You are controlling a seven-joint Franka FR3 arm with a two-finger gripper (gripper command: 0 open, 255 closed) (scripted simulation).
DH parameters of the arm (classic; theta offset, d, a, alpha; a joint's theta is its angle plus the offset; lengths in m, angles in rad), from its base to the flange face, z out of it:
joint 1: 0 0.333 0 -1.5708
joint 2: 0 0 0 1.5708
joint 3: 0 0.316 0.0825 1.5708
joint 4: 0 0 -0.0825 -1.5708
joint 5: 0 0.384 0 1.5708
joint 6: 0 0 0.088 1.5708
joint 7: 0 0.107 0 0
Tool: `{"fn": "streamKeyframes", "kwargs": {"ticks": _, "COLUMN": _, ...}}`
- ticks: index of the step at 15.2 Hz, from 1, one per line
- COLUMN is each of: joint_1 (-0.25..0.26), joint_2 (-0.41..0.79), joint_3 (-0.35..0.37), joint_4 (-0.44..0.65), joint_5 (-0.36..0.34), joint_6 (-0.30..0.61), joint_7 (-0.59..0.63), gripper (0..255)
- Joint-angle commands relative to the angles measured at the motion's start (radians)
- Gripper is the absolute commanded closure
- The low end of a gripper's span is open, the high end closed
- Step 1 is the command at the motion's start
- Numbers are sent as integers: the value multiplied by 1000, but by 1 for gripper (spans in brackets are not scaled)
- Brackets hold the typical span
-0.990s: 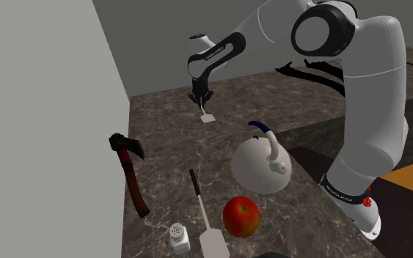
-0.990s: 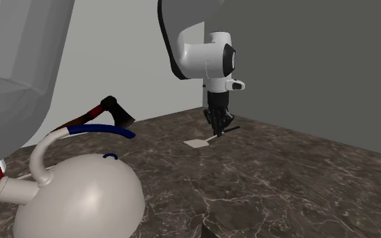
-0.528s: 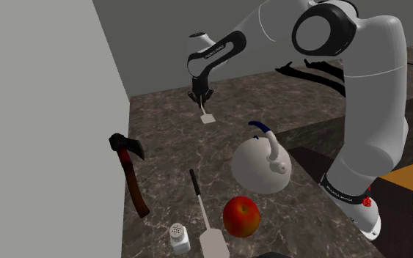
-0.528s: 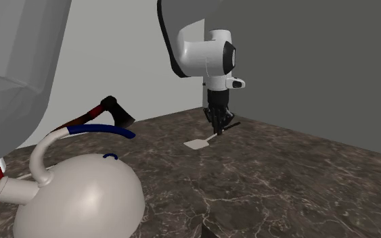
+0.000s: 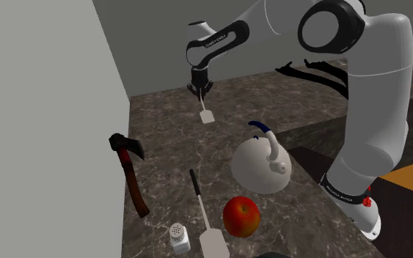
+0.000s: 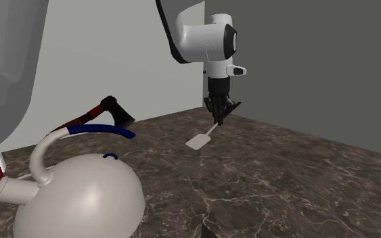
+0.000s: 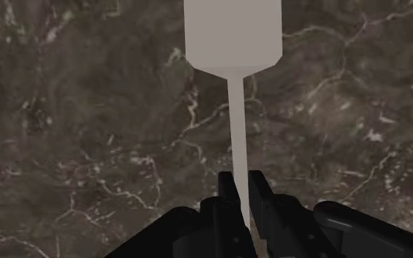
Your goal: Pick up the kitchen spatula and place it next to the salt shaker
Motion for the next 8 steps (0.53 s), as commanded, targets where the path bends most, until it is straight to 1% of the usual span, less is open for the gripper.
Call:
{"fn": "streamKeyframes", "kwargs": {"ticks": 1, "joint_1": 0, "joint_2": -7, "joint_3": 1, "joint_4": 18, "joint_5": 1, "joint_6": -25, "joint_7": -1, "gripper": 255}}
{"fn": "streamKeyframes", "kwargs": {"ticks": 8, "joint_1": 0, "joint_2": -33, "joint_3": 2, "joint_4": 76, "joint_5": 4, "joint_6": -109, "joint_7": -5, "gripper": 255}}
